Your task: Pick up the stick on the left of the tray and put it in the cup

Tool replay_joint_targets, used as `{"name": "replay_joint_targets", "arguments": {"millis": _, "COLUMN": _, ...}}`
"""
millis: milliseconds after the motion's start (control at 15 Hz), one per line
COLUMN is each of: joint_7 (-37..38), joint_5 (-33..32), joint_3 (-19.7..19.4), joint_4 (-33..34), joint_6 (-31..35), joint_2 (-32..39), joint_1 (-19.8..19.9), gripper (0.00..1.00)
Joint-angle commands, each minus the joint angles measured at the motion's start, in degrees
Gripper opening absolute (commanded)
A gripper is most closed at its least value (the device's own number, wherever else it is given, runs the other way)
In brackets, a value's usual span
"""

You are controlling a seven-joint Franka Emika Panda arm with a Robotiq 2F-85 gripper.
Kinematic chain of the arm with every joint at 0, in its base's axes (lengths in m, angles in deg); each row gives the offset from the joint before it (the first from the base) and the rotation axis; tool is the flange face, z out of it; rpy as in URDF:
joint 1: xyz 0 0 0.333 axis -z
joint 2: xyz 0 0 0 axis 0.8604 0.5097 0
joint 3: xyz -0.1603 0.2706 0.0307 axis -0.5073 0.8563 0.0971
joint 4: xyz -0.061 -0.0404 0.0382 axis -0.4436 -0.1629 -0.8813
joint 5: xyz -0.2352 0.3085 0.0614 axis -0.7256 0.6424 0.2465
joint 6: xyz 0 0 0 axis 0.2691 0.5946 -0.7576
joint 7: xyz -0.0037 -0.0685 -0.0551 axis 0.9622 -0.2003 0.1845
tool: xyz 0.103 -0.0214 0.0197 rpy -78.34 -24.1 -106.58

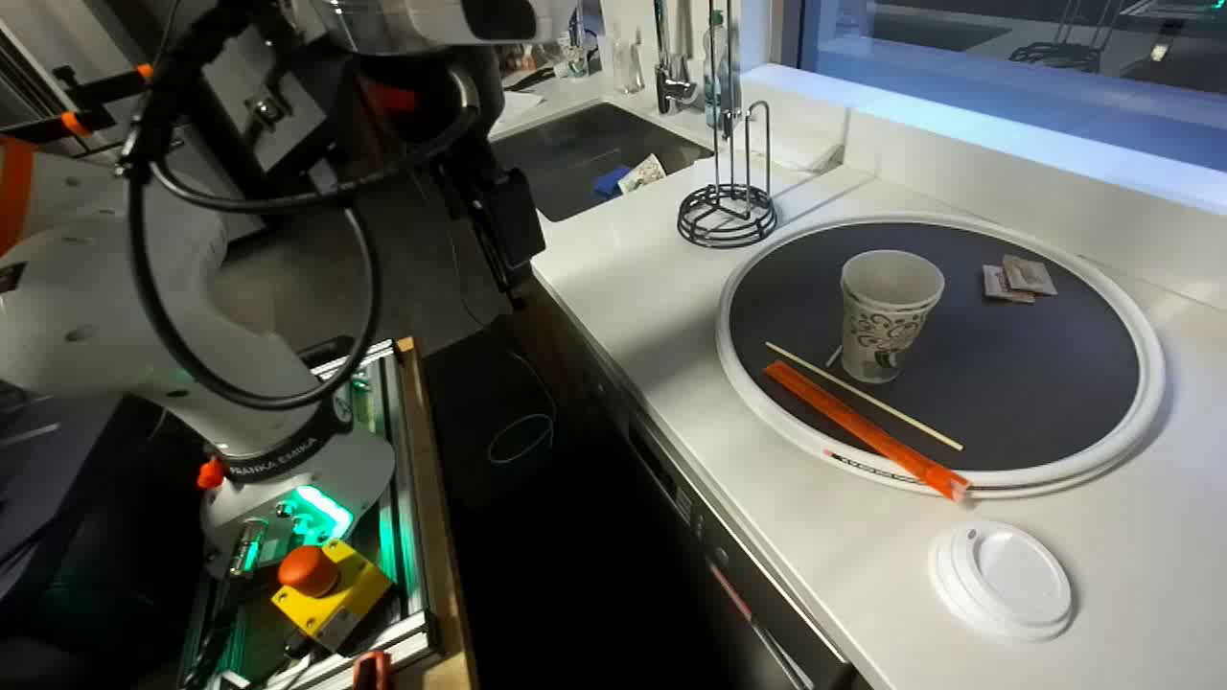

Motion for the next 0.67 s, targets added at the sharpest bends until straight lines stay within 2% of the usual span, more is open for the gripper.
{"name": "replay_joint_targets", "arguments": {"millis": 0, "joint_7": -0.7, "joint_5": 0.7, "joint_3": 1.0, "joint_4": 0.1, "joint_6": 0.0, "joint_2": 0.4, "joint_1": 1.1, "gripper": 1.00}}
{"name": "replay_joint_targets", "arguments": {"millis": 333, "joint_7": -0.7, "joint_5": 0.7, "joint_3": 1.0, "joint_4": 0.1, "joint_6": 0.0, "joint_2": 0.4, "joint_1": 1.1, "gripper": 1.00}}
{"name": "replay_joint_targets", "arguments": {"millis": 600, "joint_7": 10.6, "joint_5": 3.0, "joint_3": 2.8, "joint_4": -0.1, "joint_6": 12.1, "joint_2": 4.6, "joint_1": 2.9, "gripper": 1.00}}
